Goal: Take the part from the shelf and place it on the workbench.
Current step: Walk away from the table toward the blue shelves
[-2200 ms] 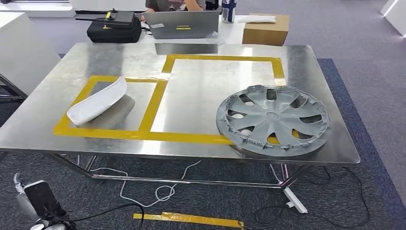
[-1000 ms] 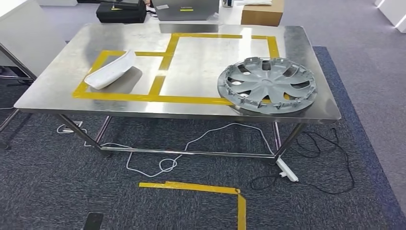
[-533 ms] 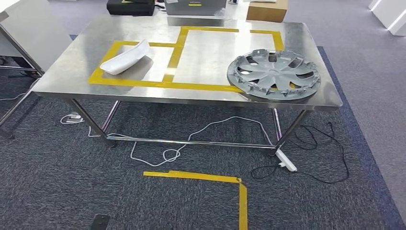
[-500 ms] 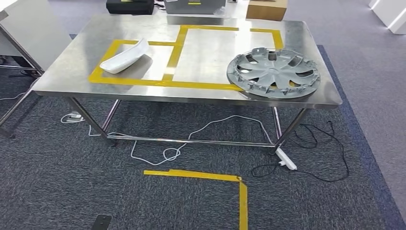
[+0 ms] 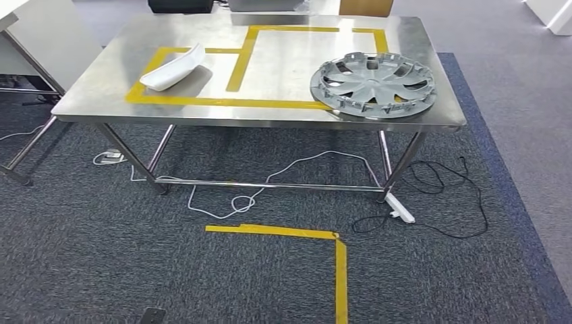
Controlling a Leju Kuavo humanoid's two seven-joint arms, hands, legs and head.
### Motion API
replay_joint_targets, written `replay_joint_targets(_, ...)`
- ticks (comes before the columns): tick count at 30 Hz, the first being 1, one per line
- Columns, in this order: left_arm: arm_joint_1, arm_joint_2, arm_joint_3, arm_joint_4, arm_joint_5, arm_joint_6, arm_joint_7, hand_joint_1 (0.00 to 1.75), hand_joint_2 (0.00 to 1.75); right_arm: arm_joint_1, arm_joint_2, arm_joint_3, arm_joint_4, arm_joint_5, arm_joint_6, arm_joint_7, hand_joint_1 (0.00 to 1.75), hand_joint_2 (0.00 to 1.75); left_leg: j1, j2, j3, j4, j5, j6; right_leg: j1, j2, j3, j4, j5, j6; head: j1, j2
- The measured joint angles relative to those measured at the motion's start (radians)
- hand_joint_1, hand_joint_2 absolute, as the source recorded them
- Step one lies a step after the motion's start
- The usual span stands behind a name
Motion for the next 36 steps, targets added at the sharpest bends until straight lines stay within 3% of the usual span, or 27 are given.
replay_joint_targets(2, -0.001, 0.001, 0.000, 0.000, -0.003, -0.002, -0.001, 0.00, 0.00, 0.000, 0.000, 0.000, 0.000, 0.000, 0.002, 0.000, 0.00, 0.00, 0.003, -0.001, 0.087, -0.118, 0.042, -0.003, -0.002, 0.000, -0.029, 0.024, 0.004, 0.006, -0.001, 0.000)
replay_joint_targets(4, -0.003, 0.001, -0.001, 0.000, -0.004, -0.002, -0.002, 0.00, 0.00, -0.002, 0.000, 0.000, 0.000, 0.003, 0.003, 0.000, 0.00, 0.00, 0.002, -0.003, 0.144, -0.214, 0.042, 0.000, -0.001, 0.001, -0.050, 0.044, 0.009, 0.016, 0.000, 0.000)
replay_joint_targets(7, -0.004, 0.000, -0.001, 0.001, -0.004, -0.002, -0.002, 0.00, 0.00, -0.001, 0.000, 0.000, 0.000, 0.011, 0.005, 0.001, 0.00, 0.00, 0.001, -0.004, 0.143, -0.240, 0.038, 0.013, -0.002, 0.002, -0.069, 0.056, 0.018, 0.035, 0.000, 0.000)
replay_joint_targets(9, -0.006, 0.000, 0.000, 0.001, -0.004, -0.002, -0.003, 0.00, 0.00, 0.001, 0.000, 0.000, 0.000, 0.015, 0.007, 0.002, 0.00, 0.00, 0.004, -0.001, 0.129, -0.248, 0.049, 0.030, -0.003, 0.005, -0.092, 0.095, -0.028, 0.046, 0.003, 0.000)
replay_joint_targets(11, -0.007, 0.001, 0.000, 0.002, -0.003, -0.001, -0.004, 0.00, 0.00, 0.002, 0.000, 0.000, 0.000, 0.018, 0.009, 0.003, 0.00, 0.00, 0.003, 0.001, 0.109, -0.249, 0.066, 0.043, -0.007, 0.006, -0.127, 0.202, -0.119, 0.054, 0.007, 0.000)
replay_joint_targets(12, -0.007, 0.001, 0.000, 0.002, -0.003, -0.001, -0.005, 0.00, 0.00, 0.002, 0.000, 0.000, 0.000, 0.020, 0.010, 0.003, 0.00, 0.00, 0.001, 0.002, 0.098, -0.249, 0.075, 0.046, -0.009, 0.007, -0.140, 0.267, -0.153, 0.056, 0.008, 0.000)
replay_joint_targets(13, -0.007, 0.001, 0.000, 0.002, -0.002, -0.002, -0.005, 0.00, 0.00, 0.002, 0.000, 0.000, 0.000, 0.022, 0.010, 0.004, 0.00, 0.00, -0.002, 0.003, 0.086, -0.249, 0.085, 0.046, -0.010, 0.007, -0.146, 0.316, -0.165, 0.057, 0.008, 0.000)
replay_joint_targets(14, -0.007, 0.001, 0.000, 0.002, -0.002, -0.002, -0.005, 0.00, 0.00, 0.002, 0.000, 0.000, 0.000, 0.023, 0.011, 0.005, 0.00, 0.00, -0.005, 0.004, 0.074, -0.249, 0.096, 0.047, -0.010, 0.007, -0.139, 0.338, -0.153, 0.056, 0.008, 0.000)
replay_joint_targets(15, -0.007, 0.000, 0.000, 0.002, -0.001, -0.002, -0.005, 0.00, 0.00, 0.002, 0.000, 0.000, 0.000, 0.025, 0.011, 0.006, 0.00, 0.00, -0.007, 0.005, 0.062, -0.248, 0.106, 0.047, -0.010, 0.007, -0.117, 0.328, -0.123, 0.054, 0.008, 0.000)
replay_joint_targets(17, -0.008, 0.000, 0.000, 0.002, 0.002, -0.003, -0.005, 0.00, 0.00, -0.001, 0.000, 0.000, 0.000, 0.027, 0.011, 0.007, 0.00, 0.00, -0.013, 0.005, 0.039, -0.248, 0.128, 0.044, -0.009, 0.008, -0.024, 0.213, -0.070, 0.043, 0.008, 0.000)
replay_joint_targets(19, -0.008, 0.000, 0.000, 0.002, 0.004, -0.004, -0.006, 0.00, 0.00, -0.006, 0.000, 0.000, 0.000, 0.028, 0.011, 0.007, 0.00, 0.00, -0.016, 0.004, 0.025, -0.249, 0.150, 0.037, -0.004, 0.010, 0.080, 0.056, -0.075, 0.032, 0.006, 0.000)
replay_joint_targets(21, -0.008, -0.001, 0.000, 0.002, 0.004, -0.005, -0.006, 0.00, 0.00, -0.007, 0.000, 0.000, 0.000, 0.029, 0.012, 0.008, 0.00, 0.00, -0.013, 0.005, 0.019, -0.253, 0.174, 0.027, 0.003, 0.012, 0.112, -0.015, -0.085, 0.028, 0.005, 0.000)
replay_joint_targets(23, -0.006, -0.002, 0.000, 0.004, 0.004, -0.006, -0.006, 0.00, 0.00, -0.004, 0.000, 0.000, 0.000, 0.031, 0.012, 0.008, 0.00, 0.00, -0.008, 0.002, 0.009, -0.251, 0.172, 0.017, 0.003, 0.008, 0.090, -0.018, -0.063, 0.016, 0.006, 0.000)
replay_joint_targets(24, -0.003, -0.003, 0.000, 0.005, 0.004, -0.006, -0.006, 0.00, 0.00, -0.003, 0.000, 0.000, 0.000, 0.032, 0.012, 0.009, 0.00, 0.00, -0.006, 0.000, 0.001, -0.232, 0.140, 0.012, 0.002, 0.006, 0.076, -0.020, -0.050, 0.007, 0.005, 0.000)
replay_joint_targets(25, -0.001, -0.003, 0.000, 0.005, 0.004, -0.007, -0.006, 0.00, 0.00, -0.003, 0.000, 0.000, 0.000, 0.033, 0.011, 0.009, 0.00, 0.00, -0.004, -0.001, -0.008, -0.194, 0.088, 0.007, 0.001, 0.004, 0.061, -0.020, -0.036, -0.002, 0.003, 0.000)
replay_joint_targets(27, 0.000, -0.005, 0.000, 0.006, 0.003, -0.009, -0.005, 0.00, 0.00, -0.003, 0.000, 0.000, 0.000, 0.035, 0.011, 0.008, 0.00, 0.00, -0.003, -0.002, -0.024, -0.071, -0.022, 0.001, 0.003, 0.001, 0.031, -0.017, -0.010, -0.009, -0.001, 0.000)
replay_joint_targets(28, 0.000, -0.005, 0.000, 0.006, 0.003, -0.009, -0.005, 0.00, 0.00, -0.003, 0.000, 0.000, 0.000, 0.037, 0.011, 0.008, 0.00, 0.00, -0.002, -0.002, -0.025, -0.011, -0.046, -0.001, 0.004, 0.000, 0.015, -0.014, 0.003, -0.008, -0.001, 0.000)
replay_joint_targets(29, -0.001, -0.005, 0.000, 0.006, 0.003, -0.010, -0.005, 0.00, 0.00, -0.004, 0.000, 0.000, 0.000, 0.037, 0.011, 0.008, 0.00, 0.00, -0.002, -0.002, -0.018, 0.029, -0.042, -0.002, 0.005, -0.002, -0.003, -0.008, 0.016, -0.007, -0.001, 0.000)
replay_joint_targets(30, -0.001, -0.005, 0.000, 0.006, 0.003, -0.010, -0.005, 0.00, 0.00, -0.004, 0.000, 0.000, 0.000, 0.037, 0.011, 0.008, 0.00, 0.00, -0.002, -0.002, 0.002, 0.037, -0.015, -0.002, 0.005, -0.003, -0.023, 0.000, 0.028, -0.005, -0.002, 0.000)
replay_joint_targets(32, -0.001, -0.005, 0.000, 0.006, 0.003, -0.010, -0.004, 0.00, 0.00, -0.004, 0.000, 0.000, 0.000, 0.038, 0.011, 0.008, 0.00, 0.00, -0.003, -0.002, 0.090, -0.050, 0.037, 0.002, 0.005, -0.003, -0.069, 0.020, 0.049, -0.001, -0.002, 0.000)
replay_joint_targets(34, -0.004, -0.004, 0.000, 0.006, 0.003, -0.010, -0.004, 0.00, 0.00, -0.004, 0.000, 0.000, 0.000, 0.038, 0.012, 0.008, 0.00, 0.00, -0.005, -0.002, 0.197, -0.206, 0.018, 0.010, 0.007, -0.003, -0.100, 0.039, 0.066, 0.005, -0.001, 0.000)
replay_joint_targets(36, -0.007, -0.004, 0.000, 0.006, 0.003, -0.010, -0.004, 0.00, 0.00, -0.005, 0.000, 0.000, 0.000, 0.038, 0.012, 0.008, 0.00, 0.00, -0.010, -0.002, 0.237, -0.286, -0.010, 0.020, 0.008, -0.005, -0.114, 0.045, 0.087, 0.015, -0.001, 0.000)
